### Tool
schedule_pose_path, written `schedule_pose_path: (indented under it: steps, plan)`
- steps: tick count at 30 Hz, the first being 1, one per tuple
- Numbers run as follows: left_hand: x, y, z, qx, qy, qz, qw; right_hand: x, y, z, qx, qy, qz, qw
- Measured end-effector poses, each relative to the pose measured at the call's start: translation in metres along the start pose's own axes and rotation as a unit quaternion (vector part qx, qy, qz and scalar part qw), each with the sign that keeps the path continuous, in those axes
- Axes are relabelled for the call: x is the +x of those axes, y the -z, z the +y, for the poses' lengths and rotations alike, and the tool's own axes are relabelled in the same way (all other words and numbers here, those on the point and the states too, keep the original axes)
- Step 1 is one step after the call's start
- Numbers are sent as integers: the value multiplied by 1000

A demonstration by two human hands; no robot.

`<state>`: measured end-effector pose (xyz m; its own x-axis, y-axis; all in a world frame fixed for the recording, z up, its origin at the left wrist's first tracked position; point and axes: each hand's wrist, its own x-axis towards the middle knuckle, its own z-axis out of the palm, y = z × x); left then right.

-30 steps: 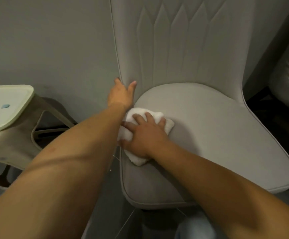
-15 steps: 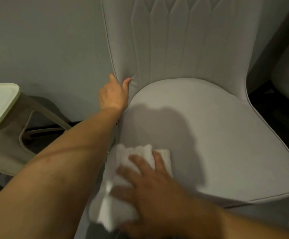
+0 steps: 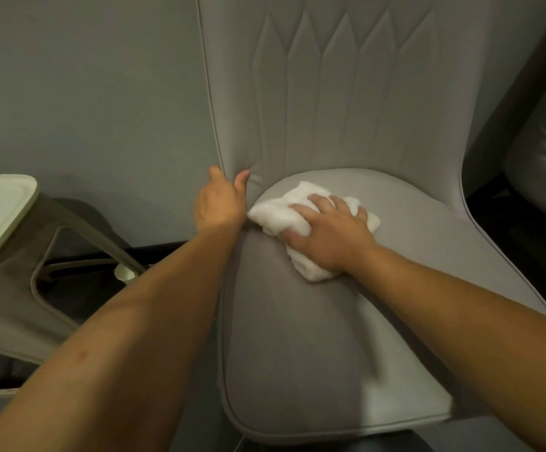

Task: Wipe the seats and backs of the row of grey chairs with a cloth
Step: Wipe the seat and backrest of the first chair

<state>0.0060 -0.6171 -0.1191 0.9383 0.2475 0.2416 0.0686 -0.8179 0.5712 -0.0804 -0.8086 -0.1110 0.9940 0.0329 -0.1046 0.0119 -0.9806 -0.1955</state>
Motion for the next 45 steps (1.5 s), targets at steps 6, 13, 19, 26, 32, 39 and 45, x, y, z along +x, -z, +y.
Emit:
schedule_pose_path:
  steps: [6, 13, 19, 26, 32, 39, 45]
  plan:
    - [-17, 1, -8, -107, 88, -117, 983, 81, -8, -19, 24, -87, 60, 994]
    - [-61, 2, -25, -122, 242, -206, 940, 91, -14, -10, 49, -52, 117, 991]
    - [-78, 5, -20, -89, 283, -162, 941, 84, -10, 7, 56, 59, 66, 995]
    - [-91, 4, -9, -11, 225, -54, 973, 71, -4, -12, 75, 173, 10, 982]
    - [-91, 0, -12, -14, 225, -53, 973, 64, 2, -17, 76, 189, 9, 979]
    - [-90, -1, -12, -7, 205, -35, 978, 67, 15, -42, 389, -21, 237, 890]
    - [-91, -4, -11, 2, 165, 11, 986, 95, 59, -99, 445, 65, 374, 811]
